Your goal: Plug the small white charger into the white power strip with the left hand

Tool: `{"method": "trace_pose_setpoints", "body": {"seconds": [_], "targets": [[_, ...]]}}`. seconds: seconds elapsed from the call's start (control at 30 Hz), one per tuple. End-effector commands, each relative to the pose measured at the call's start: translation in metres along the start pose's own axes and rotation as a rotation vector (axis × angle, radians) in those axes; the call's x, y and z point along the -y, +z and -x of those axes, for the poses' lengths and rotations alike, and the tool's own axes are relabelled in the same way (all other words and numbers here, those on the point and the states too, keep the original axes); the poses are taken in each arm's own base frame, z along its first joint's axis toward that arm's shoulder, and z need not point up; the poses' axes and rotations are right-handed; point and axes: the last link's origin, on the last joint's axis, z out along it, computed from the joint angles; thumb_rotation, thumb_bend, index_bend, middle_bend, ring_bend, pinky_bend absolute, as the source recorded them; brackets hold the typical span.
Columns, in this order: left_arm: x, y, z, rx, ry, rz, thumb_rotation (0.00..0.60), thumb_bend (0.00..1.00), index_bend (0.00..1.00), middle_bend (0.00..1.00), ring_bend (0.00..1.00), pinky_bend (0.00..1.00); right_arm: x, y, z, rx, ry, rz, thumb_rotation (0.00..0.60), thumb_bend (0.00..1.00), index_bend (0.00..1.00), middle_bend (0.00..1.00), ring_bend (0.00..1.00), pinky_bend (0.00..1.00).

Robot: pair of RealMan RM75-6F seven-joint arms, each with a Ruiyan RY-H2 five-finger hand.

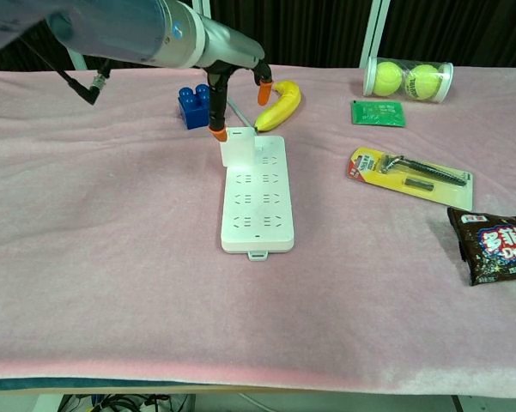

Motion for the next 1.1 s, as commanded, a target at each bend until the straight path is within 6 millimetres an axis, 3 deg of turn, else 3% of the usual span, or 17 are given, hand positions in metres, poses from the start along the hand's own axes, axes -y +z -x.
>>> {"method": "trace_pose_setpoints", "body": {"seconds": [0.03, 0.2, 0.4, 0.5, 0.57, 0.67, 0.77, 1.1], "targets": [[0.051, -0.062, -0.003, -0.038, -0.006, -0.134, 0.6, 0.1, 0.16, 0.08, 0.0, 0.09, 0.0, 0.0, 0.0, -0.001, -0.004, 0.001, 0.6, 0.25, 0.12, 0.09, 0.16, 0.27], [0.109, -0.139, 0.044, -0.134, -0.101, -0.189, 0.6, 0.1, 0.16, 0.09, 0.0, 0.09, 0.001, -0.001, 0.0, -0.006, -0.008, 0.001, 0.6, 0.25, 0.12, 0.09, 0.16, 0.27], [0.151, -0.2, 0.097, -0.201, -0.217, -0.268, 0.6, 0.1, 0.16, 0.09, 0.0, 0.09, 0.002, -0.001, 0.0, -0.009, -0.013, 0.0, 0.6, 0.25, 0.12, 0.09, 0.16, 0.27], [0.171, -0.243, 0.139, -0.218, -0.346, -0.316, 0.6, 0.1, 0.16, 0.09, 0.0, 0.09, 0.002, -0.001, 0.0, -0.012, -0.015, 0.0, 0.6, 0.25, 0.12, 0.09, 0.16, 0.27], [0.186, -0.284, 0.181, -0.147, -0.434, -0.354, 0.6, 0.1, 0.16, 0.09, 0.0, 0.09, 0.003, -0.002, 0.0, -0.015, -0.017, -0.002, 0.6, 0.25, 0.12, 0.09, 0.16, 0.27], [0.191, -0.307, 0.195, -0.178, -0.463, -0.323, 0.6, 0.1, 0.16, 0.09, 0.0, 0.07, 0.004, -0.001, 0.0, -0.018, -0.018, -0.003, 0.6, 0.25, 0.12, 0.09, 0.16, 0.27], [0.195, -0.32, 0.197, -0.225, -0.453, -0.318, 0.6, 0.1, 0.16, 0.09, 0.0, 0.06, 0.003, -0.001, 0.0, -0.018, -0.017, 0.0, 0.6, 0.25, 0.12, 0.09, 0.16, 0.27], [0.209, -0.332, 0.194, -0.272, -0.425, -0.378, 0.6, 0.1, 0.16, 0.08, 0.0, 0.03, 0.008, 0.004, 0.003, -0.003, -0.016, -0.003, 0.6, 0.25, 0.12, 0.09, 0.16, 0.27]]}}
